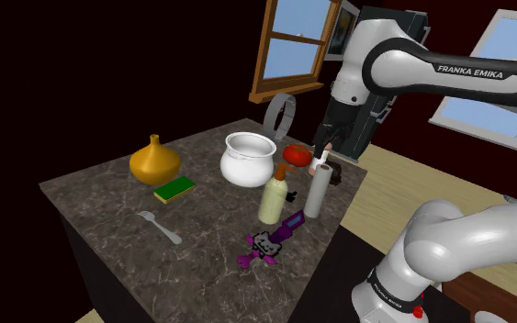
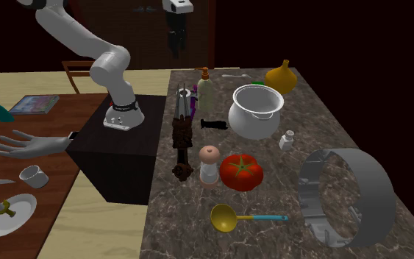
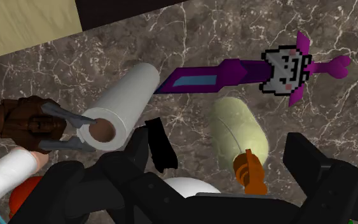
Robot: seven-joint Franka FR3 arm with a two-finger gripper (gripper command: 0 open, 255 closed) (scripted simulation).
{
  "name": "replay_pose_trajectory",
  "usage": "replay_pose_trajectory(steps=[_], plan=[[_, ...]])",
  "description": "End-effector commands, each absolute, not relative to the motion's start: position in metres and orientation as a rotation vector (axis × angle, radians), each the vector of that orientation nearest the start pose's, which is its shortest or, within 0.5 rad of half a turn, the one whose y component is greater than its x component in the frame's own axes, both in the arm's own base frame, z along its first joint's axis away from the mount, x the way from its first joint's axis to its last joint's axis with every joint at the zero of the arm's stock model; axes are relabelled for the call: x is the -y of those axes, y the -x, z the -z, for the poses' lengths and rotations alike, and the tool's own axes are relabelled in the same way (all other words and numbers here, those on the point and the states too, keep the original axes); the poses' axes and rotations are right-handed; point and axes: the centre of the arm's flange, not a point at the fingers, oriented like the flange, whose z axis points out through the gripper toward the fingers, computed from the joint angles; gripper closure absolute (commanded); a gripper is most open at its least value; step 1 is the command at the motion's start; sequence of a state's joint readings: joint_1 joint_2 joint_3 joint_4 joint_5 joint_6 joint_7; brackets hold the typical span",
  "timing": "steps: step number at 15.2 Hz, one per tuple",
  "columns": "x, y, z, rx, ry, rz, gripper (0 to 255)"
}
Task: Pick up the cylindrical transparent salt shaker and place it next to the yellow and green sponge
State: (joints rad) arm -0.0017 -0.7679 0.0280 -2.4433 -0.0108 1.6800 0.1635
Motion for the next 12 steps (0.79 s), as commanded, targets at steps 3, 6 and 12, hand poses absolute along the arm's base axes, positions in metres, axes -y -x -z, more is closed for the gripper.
replay_pose_trajectory(steps=[3,6,12], plan=[[0.016,-0.326,-0.546,-0.209,3.162,0.017,0],[0.053,-0.337,-0.537,-0.180,3.160,0.024,0],[0.126,-0.360,-0.517,-0.123,3.156,0.040,0]])
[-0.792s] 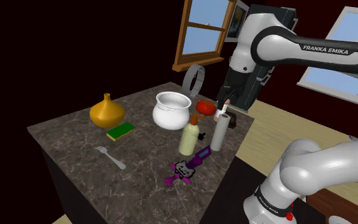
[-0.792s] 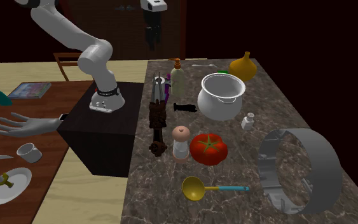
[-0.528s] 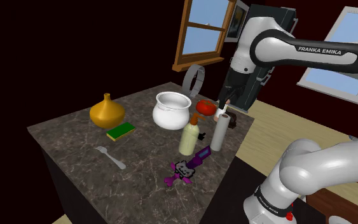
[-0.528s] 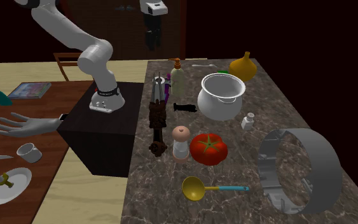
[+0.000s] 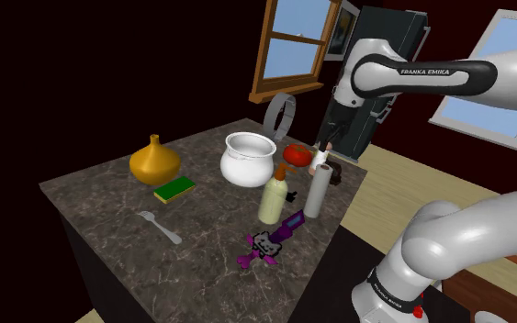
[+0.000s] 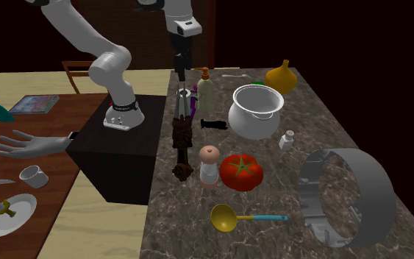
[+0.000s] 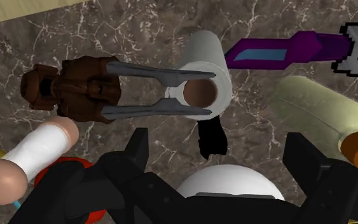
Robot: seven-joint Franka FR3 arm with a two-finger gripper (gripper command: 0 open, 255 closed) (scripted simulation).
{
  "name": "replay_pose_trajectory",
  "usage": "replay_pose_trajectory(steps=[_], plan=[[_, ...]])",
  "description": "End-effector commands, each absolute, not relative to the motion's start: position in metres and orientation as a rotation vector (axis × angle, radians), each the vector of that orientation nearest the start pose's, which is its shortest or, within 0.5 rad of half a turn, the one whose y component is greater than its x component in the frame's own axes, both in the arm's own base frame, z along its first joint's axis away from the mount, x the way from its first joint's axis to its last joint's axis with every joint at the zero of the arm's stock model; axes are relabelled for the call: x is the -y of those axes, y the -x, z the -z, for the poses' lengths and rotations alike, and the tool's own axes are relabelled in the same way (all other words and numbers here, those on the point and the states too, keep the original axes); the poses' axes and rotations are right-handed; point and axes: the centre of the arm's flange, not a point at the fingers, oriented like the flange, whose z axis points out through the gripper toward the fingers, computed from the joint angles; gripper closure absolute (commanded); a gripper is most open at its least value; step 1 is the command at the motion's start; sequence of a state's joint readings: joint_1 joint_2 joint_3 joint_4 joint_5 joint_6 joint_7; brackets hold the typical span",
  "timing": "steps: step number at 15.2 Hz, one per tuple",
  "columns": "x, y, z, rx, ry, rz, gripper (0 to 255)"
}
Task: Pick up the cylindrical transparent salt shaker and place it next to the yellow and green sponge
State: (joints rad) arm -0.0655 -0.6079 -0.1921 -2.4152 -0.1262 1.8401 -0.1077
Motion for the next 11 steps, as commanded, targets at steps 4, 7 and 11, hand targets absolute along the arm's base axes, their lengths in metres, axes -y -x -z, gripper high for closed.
replay_pose_trajectory(steps=[4,7,11], plan=[[0.174,-0.378,-0.503,-0.085,3.152,0.050,0],[0.210,-0.392,-0.493,-0.057,3.149,0.058,0],[0.258,-0.412,-0.480,-0.019,3.144,0.068,0]])
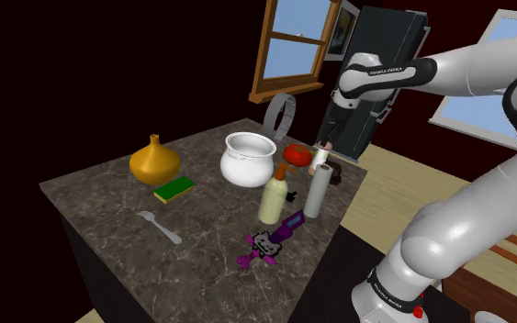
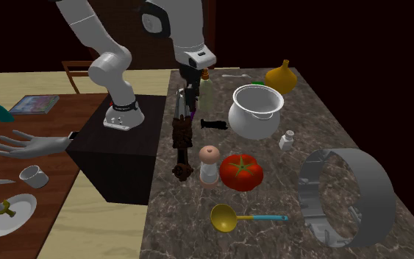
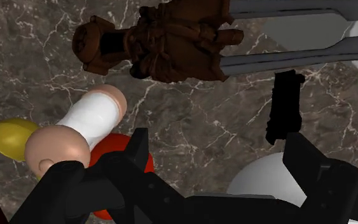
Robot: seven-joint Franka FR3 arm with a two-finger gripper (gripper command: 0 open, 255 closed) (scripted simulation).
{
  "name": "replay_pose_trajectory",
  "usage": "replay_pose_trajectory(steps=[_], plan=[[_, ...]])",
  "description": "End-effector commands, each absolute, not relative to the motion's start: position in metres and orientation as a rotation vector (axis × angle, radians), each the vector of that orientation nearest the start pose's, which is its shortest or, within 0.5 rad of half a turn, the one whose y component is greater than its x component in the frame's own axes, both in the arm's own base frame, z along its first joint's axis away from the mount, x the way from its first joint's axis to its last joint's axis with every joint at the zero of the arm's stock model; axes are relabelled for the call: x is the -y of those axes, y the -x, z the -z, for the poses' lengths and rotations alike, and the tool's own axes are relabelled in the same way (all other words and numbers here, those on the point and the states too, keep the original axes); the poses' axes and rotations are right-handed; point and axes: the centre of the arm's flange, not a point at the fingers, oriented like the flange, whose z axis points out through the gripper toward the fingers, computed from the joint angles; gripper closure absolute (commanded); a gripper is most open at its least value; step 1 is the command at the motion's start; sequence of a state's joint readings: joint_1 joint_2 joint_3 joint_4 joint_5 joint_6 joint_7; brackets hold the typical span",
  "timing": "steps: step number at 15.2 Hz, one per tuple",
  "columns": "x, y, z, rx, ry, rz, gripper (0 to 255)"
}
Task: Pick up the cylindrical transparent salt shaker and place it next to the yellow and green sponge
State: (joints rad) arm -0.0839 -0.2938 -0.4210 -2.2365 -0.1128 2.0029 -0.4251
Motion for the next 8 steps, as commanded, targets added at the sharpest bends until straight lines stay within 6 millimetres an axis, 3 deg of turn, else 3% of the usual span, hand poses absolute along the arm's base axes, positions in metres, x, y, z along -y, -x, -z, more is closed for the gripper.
replay_pose_trajectory(steps=[1,8], plan=[[0.270,-0.417,-0.476,-0.010,3.143,0.070,0],[0.351,-0.455,-0.453,0.056,3.134,0.088,0]])
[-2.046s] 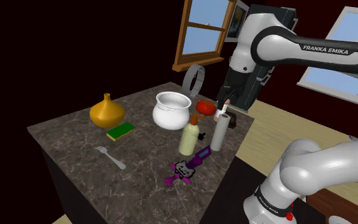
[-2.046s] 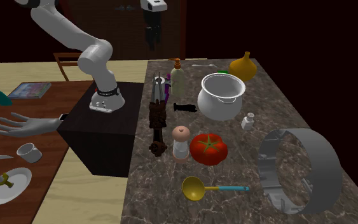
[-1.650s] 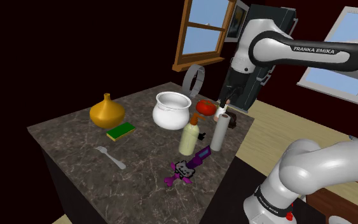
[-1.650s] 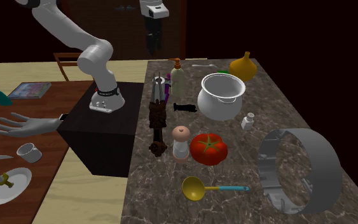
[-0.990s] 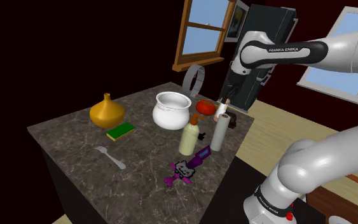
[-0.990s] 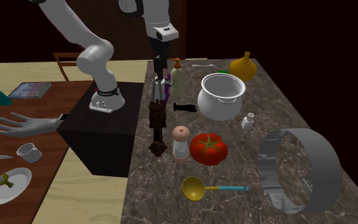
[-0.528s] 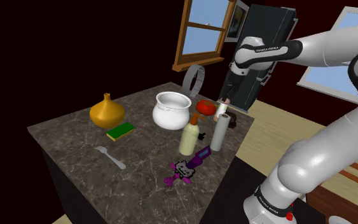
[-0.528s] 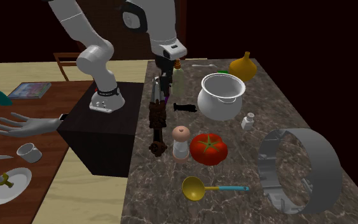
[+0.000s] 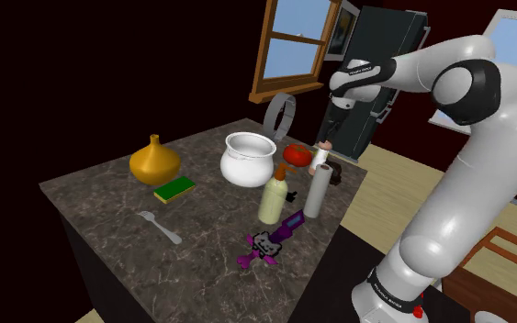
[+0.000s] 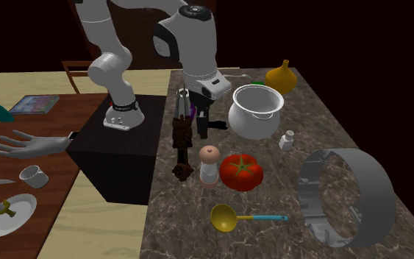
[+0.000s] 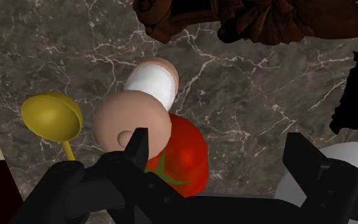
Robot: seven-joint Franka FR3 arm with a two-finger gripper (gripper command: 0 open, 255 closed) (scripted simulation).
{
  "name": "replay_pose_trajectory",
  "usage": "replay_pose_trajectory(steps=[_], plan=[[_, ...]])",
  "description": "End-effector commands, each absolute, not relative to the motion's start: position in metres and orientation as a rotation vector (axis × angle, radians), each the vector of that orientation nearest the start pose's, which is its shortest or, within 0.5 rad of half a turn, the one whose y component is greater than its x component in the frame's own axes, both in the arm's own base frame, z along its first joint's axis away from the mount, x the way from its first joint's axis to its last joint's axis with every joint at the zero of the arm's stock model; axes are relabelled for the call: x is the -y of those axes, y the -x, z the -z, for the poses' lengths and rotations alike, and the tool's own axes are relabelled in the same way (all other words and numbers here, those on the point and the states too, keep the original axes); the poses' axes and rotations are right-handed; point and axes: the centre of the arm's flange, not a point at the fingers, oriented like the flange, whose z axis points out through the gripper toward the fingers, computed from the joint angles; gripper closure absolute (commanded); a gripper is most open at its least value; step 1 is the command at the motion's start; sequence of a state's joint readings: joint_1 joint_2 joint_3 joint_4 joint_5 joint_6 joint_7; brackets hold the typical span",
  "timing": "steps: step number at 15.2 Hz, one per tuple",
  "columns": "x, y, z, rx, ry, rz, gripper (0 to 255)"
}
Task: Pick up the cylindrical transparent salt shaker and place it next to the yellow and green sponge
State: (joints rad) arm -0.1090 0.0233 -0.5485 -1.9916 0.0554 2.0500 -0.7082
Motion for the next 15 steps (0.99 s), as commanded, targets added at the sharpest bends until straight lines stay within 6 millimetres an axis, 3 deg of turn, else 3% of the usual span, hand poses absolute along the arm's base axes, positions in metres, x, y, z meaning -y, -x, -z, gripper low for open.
replay_pose_trajectory(steps=[1,5,12,15], plan=[[0.363,-0.460,-0.449,0.065,3.133,0.091,0],[0.408,-0.484,-0.436,0.102,3.127,0.101,0],[0.407,-0.486,-0.399,0.102,3.127,0.101,0],[0.407,-0.486,-0.396,0.102,3.127,0.101,0]])
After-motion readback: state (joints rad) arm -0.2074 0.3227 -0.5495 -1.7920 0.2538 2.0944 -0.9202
